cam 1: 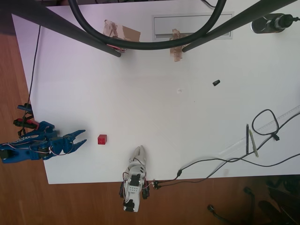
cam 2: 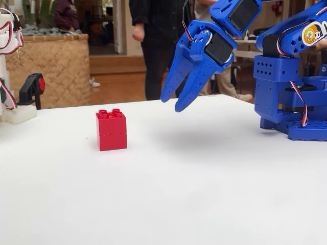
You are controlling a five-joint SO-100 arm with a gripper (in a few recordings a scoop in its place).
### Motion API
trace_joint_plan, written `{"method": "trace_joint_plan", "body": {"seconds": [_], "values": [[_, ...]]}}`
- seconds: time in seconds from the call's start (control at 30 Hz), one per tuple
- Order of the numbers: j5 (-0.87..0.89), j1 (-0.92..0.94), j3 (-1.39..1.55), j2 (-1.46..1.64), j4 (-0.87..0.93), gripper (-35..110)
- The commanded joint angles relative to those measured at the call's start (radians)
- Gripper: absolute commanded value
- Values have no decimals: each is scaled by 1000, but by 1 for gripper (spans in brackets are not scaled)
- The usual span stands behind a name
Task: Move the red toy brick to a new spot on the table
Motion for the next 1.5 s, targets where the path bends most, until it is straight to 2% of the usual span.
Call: {"method": "trace_joint_plan", "body": {"seconds": [0.0,0.43,1.17,1.27,1.47], "values": [[-11,34,-137,-97,-112,26],[-114,146,-137,-353,-508,32],[-86,153,-140,-667,-776,32],[-54,150,-160,-706,-790,28],[11,143,-204,-761,-784,12]]}}
